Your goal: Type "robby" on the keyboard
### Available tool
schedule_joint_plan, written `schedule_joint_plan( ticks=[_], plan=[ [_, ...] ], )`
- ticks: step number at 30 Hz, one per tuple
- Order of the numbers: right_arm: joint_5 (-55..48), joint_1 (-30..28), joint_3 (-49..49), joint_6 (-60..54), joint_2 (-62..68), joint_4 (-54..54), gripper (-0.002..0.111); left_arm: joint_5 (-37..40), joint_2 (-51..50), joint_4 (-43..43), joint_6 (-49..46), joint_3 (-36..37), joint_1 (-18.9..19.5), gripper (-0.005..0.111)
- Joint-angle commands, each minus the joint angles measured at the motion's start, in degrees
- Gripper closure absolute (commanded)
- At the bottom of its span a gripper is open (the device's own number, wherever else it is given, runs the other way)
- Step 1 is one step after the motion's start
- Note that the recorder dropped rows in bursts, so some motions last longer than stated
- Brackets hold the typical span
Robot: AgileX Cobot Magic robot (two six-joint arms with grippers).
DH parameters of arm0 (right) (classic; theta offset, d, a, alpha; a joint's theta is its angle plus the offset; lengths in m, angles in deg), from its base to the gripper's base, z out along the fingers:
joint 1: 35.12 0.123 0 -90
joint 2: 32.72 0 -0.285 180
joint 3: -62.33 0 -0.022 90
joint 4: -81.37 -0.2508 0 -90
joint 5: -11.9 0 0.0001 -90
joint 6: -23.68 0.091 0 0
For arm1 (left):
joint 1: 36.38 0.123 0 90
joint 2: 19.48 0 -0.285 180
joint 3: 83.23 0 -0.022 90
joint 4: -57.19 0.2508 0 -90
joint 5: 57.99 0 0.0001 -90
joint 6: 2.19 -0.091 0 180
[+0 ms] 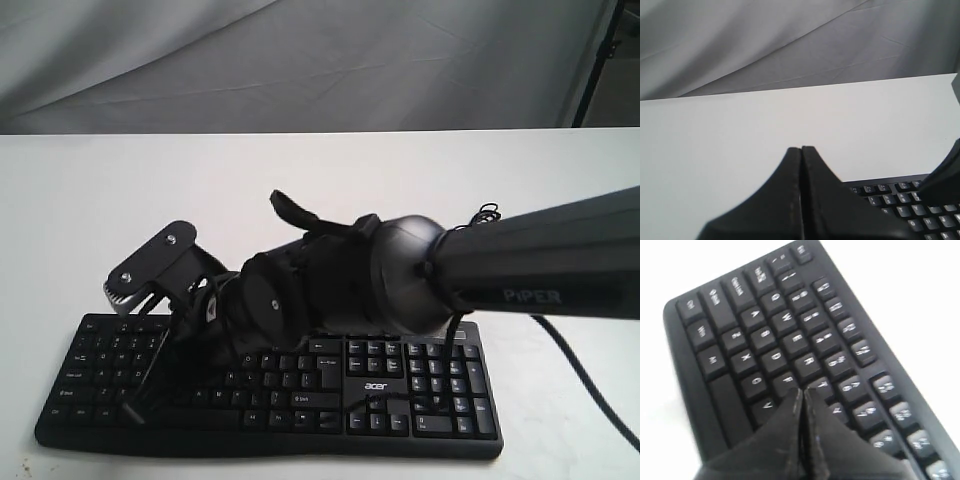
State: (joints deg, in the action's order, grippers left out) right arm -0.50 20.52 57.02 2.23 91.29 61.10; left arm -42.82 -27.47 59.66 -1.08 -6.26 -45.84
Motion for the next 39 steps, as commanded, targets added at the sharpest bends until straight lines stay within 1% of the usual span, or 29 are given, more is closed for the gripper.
schedule_joint_plan(
  ticks=[1, 4, 13, 20, 34, 39],
  plan=[
    [-3.4, -2.5, 4.5, 0.4, 0.6, 1.6, 0.108, -0.4, 0.2, 0.3, 0.2, 0.2, -0.4, 0.107],
    [-6.1, -2.8, 7.8, 0.6, 3.1, 2.3, 0.108, -0.4, 0.2, 0.3, 0.2, 0.2, -0.4, 0.107],
    [-7.4, -2.8, 7.8, 0.3, 4.1, 2.8, 0.108, -0.4, 0.2, 0.3, 0.2, 0.2, -0.4, 0.107],
    [-5.0, -2.8, 5.2, 0.2, 4.1, 2.8, 0.108, -0.4, 0.2, 0.3, 0.2, 0.2, -0.4, 0.107],
    [-3.4, -2.4, 5.2, 0.2, 4.1, 2.8, 0.108, -0.4, 0.2, 0.3, 0.2, 0.2, -0.4, 0.107],
    [-3.4, -2.4, 5.2, 0.2, 5.9, 2.8, 0.108, -0.4, 0.2, 0.3, 0.2, 0.2, -0.4, 0.107]
  ],
)
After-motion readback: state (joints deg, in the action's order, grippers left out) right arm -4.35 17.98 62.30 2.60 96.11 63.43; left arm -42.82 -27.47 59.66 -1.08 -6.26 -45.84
